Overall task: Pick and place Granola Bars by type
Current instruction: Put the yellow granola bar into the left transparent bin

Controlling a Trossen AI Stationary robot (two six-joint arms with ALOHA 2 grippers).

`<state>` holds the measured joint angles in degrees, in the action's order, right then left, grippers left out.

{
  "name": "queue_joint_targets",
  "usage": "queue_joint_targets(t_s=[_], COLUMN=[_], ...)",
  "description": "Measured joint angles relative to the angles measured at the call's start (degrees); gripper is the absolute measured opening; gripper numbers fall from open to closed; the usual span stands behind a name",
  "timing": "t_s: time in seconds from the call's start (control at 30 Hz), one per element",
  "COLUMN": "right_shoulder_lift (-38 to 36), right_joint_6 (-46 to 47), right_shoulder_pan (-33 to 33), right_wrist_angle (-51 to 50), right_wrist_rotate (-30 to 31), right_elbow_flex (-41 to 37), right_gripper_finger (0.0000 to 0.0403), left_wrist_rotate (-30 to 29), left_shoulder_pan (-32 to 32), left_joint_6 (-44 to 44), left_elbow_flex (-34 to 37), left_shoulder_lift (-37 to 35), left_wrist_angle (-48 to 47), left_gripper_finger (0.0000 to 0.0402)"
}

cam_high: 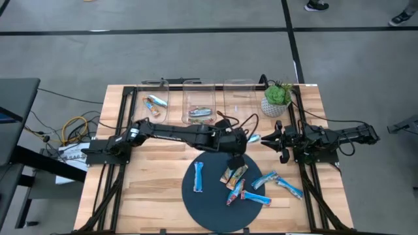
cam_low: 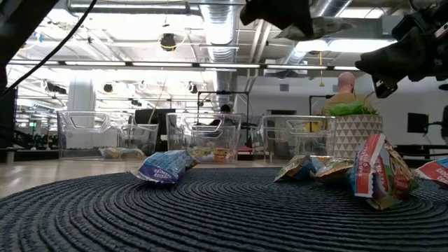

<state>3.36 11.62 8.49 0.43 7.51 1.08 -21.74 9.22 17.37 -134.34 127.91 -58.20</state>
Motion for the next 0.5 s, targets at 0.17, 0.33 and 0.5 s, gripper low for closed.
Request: queue_joint_targets(t_s=[0.17, 0.33, 0.5], right_shoulder_lift=[0.0, 0.0, 0.0], right_joint_6=[0.0, 0.0, 0.0], right_shoulder_pan=[0.0, 0.0, 0.0], right_wrist_angle=[0.0, 0.0, 0.0], right_wrist_rotate=[0.0, 0.0, 0.0], right_elbow_flex=[0.0, 0.0, 0.0], right_gripper_finger=[0.0077, 0.0077, 0.0077], left_wrist_rotate=[-0.1, -0.1, 0.2], left_shoulder_pan=[-0.9, -1.4, -1.7], left_joint_6=[-2.5, -3.8, -3.8], left_elbow_flex=[0.0, 0.0, 3.6], left_shoulder_lift=[-0.4, -0.7, -0.7], left_wrist_angle=[-1.5, -1.5, 0.1], left_gripper_finger=[0.0082, 0.0082, 0.0082])
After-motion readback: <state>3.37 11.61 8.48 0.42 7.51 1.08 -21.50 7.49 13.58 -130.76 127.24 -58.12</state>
